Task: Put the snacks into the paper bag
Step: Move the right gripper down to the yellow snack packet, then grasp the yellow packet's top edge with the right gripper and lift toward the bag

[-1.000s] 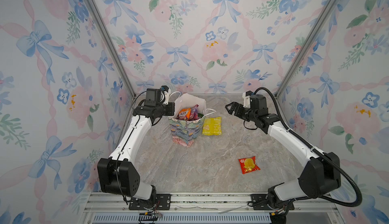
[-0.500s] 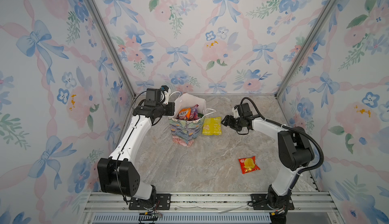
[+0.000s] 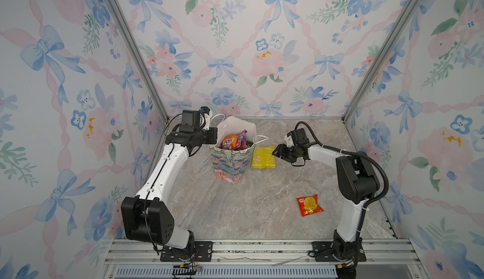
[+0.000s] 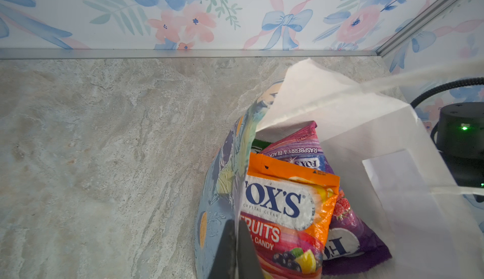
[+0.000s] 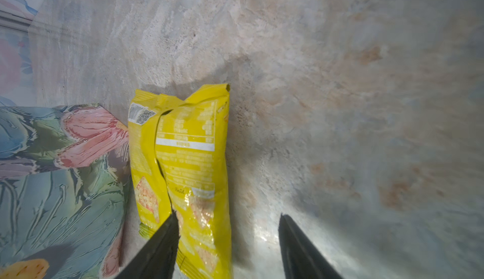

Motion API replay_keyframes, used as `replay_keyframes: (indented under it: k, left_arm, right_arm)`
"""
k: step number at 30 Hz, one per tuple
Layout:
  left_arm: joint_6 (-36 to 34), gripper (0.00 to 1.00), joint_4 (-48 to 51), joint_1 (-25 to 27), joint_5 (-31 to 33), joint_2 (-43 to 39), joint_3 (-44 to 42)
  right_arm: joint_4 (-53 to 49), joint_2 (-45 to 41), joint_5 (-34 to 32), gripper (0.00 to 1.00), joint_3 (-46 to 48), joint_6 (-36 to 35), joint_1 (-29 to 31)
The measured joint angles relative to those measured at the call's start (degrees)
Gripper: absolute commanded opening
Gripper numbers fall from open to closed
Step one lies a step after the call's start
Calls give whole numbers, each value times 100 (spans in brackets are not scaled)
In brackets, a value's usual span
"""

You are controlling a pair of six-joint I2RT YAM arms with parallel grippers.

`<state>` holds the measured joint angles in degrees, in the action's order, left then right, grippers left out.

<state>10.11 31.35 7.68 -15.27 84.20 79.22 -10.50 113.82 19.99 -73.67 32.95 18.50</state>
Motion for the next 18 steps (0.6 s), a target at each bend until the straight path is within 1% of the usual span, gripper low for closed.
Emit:
replay_keyframes:
  k: [8, 9, 14, 18]
  left_arm:
    - [0, 0, 0, 0, 0, 0, 0]
    - [0, 0, 0, 0, 0, 0, 0]
    - [0, 0, 0, 0, 2, 0, 0]
    - [-2, 0, 0, 0, 0, 0, 0]
  right_arm:
    - [125, 249, 111, 59, -164, 114, 221]
    - [157, 275, 120, 57, -175, 133, 271]
    - [380, 398, 197, 41, -177, 348, 446]
    - [435, 413, 236, 23, -177, 459, 459]
